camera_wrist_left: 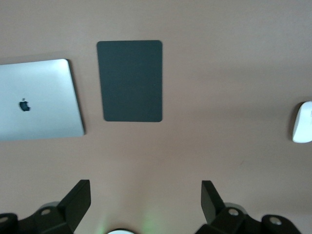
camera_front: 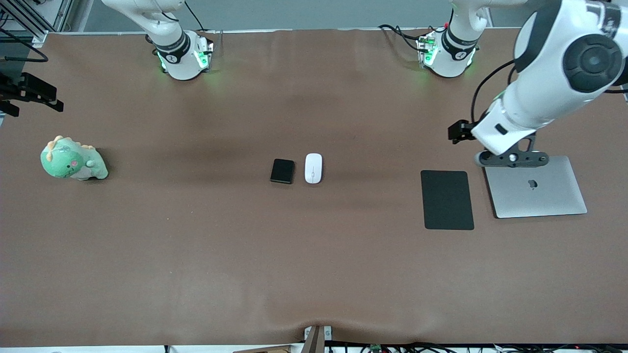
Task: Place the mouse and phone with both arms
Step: 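Move the left gripper over the white mouse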
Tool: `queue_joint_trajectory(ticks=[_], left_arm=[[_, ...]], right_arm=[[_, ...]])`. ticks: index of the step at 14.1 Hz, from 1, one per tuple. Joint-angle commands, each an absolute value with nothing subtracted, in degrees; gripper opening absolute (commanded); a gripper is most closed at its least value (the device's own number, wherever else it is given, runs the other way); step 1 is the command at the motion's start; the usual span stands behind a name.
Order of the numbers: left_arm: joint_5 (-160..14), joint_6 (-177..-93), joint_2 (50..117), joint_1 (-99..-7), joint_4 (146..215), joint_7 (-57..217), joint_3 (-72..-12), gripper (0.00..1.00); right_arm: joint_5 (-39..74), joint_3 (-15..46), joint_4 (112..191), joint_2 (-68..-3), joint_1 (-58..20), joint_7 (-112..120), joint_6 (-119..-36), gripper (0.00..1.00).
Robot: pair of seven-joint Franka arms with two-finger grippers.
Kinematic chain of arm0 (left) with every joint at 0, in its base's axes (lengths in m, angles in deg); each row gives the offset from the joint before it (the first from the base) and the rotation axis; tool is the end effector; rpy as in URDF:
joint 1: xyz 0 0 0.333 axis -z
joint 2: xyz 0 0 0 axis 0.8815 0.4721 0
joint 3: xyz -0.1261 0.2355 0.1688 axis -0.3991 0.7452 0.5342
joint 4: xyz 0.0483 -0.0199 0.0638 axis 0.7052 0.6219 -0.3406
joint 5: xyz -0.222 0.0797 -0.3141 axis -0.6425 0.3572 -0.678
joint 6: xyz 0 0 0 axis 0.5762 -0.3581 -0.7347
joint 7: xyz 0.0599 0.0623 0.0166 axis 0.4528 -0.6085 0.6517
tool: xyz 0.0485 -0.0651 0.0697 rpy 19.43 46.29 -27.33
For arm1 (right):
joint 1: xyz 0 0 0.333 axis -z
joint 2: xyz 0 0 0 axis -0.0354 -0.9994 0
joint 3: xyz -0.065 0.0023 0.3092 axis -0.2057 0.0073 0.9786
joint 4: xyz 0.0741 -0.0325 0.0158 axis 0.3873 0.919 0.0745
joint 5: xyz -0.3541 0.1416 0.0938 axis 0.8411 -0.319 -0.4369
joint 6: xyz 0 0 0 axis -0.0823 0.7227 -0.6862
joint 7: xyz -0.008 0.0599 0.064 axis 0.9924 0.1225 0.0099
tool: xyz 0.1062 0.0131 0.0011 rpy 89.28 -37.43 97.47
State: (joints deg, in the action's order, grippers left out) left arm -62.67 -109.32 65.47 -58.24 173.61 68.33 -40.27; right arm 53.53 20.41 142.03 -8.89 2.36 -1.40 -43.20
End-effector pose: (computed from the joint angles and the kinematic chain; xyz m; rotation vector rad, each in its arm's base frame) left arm 0.5537 -0.1899 0.5283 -3.0892 0.0507 0.2382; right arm 0.5193 -0.0457 0.6465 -3.1057 -0.1499 0.1368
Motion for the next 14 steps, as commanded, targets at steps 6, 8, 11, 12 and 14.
queue_joint_trajectory(ticks=[6,8,11,12,14], left_arm=[[-61.39,-116.09,69.48,-54.81,177.27,53.36,-46.35,1.0],[-61.39,-117.39,70.45,-53.14,177.19,50.99,-46.35,1.0],[-61.3,-120.47,72.99,-50.24,176.92,45.98,-46.35,1.0],[-61.3,-121.35,73.61,-49.44,176.92,44.75,-46.35,1.0],[-61.3,-123.11,74.93,-48.3,176.66,43.16,-46.35,1.0]], right_arm=[[52.89,20.97,140.9,-9.68,3.51,-2.11,-42.64,1.0],[52.98,20.97,140.9,-9.68,3.42,-2.11,-42.64,1.0],[52.89,20.97,140.9,-9.68,3.5,-2.11,-42.64,1.0],[52.89,20.97,140.9,-9.68,3.51,-2.11,-42.64,1.0],[52.89,20.97,140.9,-9.77,3.51,-2.11,-42.64,1.0]])
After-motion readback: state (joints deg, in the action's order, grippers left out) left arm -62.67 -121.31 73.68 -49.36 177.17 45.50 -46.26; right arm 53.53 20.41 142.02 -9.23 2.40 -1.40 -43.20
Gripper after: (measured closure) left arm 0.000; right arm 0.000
